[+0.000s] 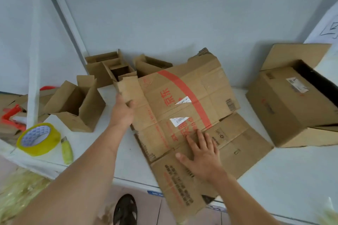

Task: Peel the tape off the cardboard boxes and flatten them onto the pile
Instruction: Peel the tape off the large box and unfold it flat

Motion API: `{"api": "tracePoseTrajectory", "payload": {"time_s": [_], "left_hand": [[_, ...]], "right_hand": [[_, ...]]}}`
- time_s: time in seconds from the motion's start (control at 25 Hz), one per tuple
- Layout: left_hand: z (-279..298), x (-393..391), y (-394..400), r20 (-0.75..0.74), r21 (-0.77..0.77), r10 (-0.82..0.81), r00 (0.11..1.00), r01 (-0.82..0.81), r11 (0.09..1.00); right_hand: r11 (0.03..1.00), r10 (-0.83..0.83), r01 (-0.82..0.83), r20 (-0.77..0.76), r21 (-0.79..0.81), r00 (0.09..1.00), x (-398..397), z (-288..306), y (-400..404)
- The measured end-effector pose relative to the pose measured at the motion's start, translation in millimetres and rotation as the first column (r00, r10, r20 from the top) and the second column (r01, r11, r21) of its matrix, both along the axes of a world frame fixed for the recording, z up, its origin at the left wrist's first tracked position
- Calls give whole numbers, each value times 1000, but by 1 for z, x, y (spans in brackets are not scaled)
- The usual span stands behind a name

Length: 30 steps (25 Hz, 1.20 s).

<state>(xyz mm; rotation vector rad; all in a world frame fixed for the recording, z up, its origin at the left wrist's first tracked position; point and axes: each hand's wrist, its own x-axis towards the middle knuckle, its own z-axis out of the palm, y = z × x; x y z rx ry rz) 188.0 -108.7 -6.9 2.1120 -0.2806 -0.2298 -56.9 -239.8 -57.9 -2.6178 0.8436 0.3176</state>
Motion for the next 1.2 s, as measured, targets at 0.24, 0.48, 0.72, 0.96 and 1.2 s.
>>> {"api": "tracePoseTrajectory", "payload": {"time_s": [0.24, 0.48, 0.72, 0.96, 1.2], "left_hand": [[-39, -38, -40, 529, 576, -224, 819, -153, 803], [-60, -82, -75, 501, 620, -386, 775, -10, 785], [-89, -78, -80, 404, 691, -508, 761, 111, 714], [-95, -62, -71, 445, 702, -602, 663, 159, 694], [-98, -59, -69, 455, 693, -606, 653, 169, 701]], "right_hand": [[986, -129, 121, 70, 115, 989, 1, 16, 30], [933, -172, 93, 203, 347, 964, -6, 51, -55], [807, -541, 524, 693, 270, 476, -13, 74, -141], [34, -683, 93, -45, 995, 729, -13, 71, -173], [220, -649, 116, 56, 969, 759, 12, 72, -190]]}}
